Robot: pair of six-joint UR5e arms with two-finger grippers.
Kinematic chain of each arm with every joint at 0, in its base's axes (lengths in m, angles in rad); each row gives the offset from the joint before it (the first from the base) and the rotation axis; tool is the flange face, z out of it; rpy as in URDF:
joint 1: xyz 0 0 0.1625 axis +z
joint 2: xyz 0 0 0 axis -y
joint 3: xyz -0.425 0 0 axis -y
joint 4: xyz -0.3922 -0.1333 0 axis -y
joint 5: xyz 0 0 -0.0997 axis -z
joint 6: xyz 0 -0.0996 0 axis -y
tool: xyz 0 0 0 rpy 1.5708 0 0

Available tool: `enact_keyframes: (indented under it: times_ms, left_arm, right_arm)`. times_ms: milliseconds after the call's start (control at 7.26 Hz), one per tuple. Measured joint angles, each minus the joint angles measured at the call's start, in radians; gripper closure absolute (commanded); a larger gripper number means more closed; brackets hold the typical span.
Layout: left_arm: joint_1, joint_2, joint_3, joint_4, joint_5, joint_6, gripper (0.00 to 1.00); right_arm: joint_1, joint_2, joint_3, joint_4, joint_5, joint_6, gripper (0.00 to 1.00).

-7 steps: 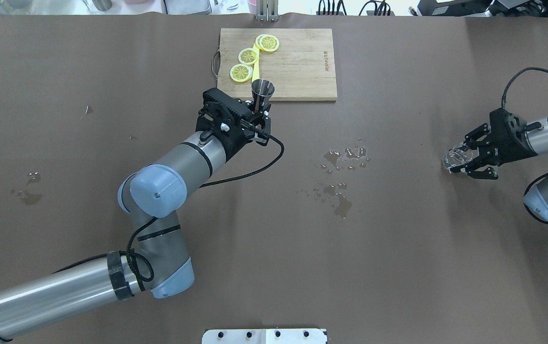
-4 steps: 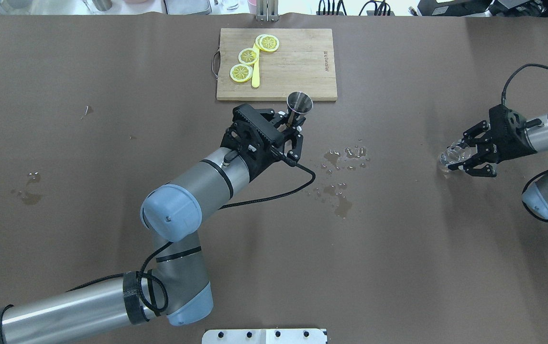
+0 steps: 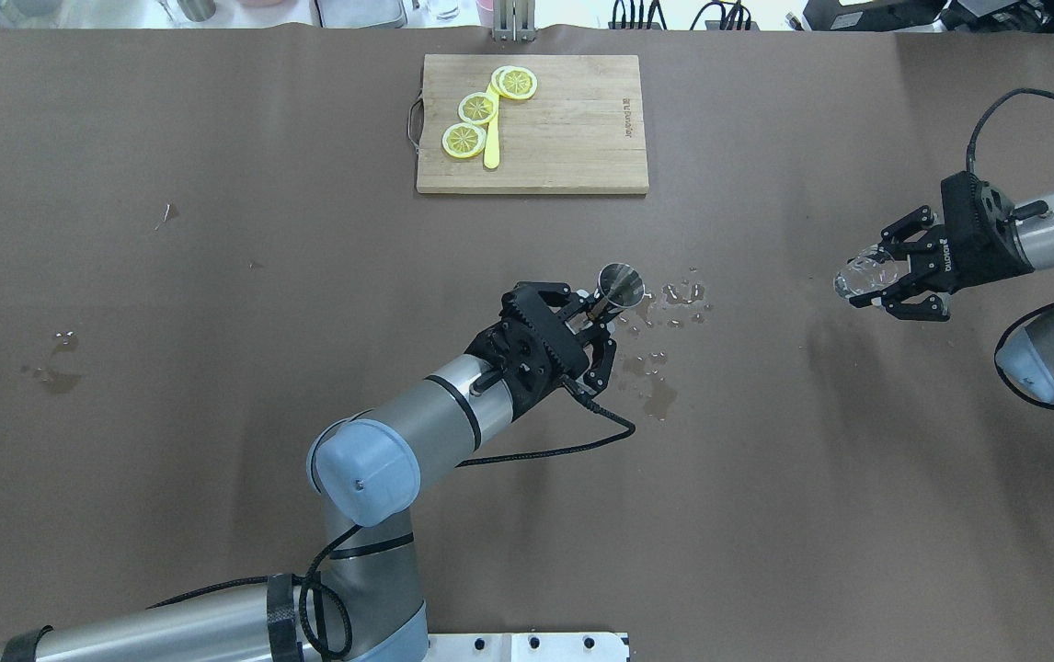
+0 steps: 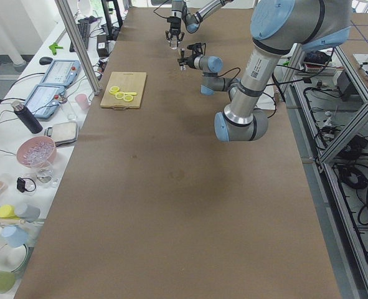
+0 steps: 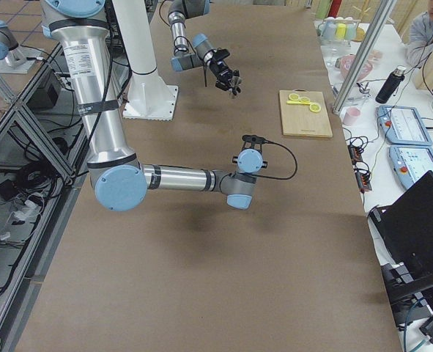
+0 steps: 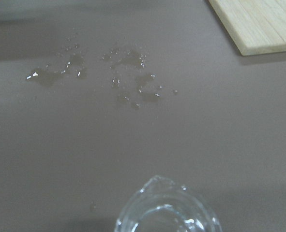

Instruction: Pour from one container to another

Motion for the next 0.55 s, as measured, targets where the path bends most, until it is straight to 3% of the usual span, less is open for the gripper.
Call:
enact_keyframes:
  times_ms: [551]
  left_arm:
    - [-0.012, 0.067, -0.009, -0.163, -0.001, 0.078, 1.00]
  right_arm:
    - [0.010, 0.033, 0.195, -0.235, 0.020, 0.018, 1.00]
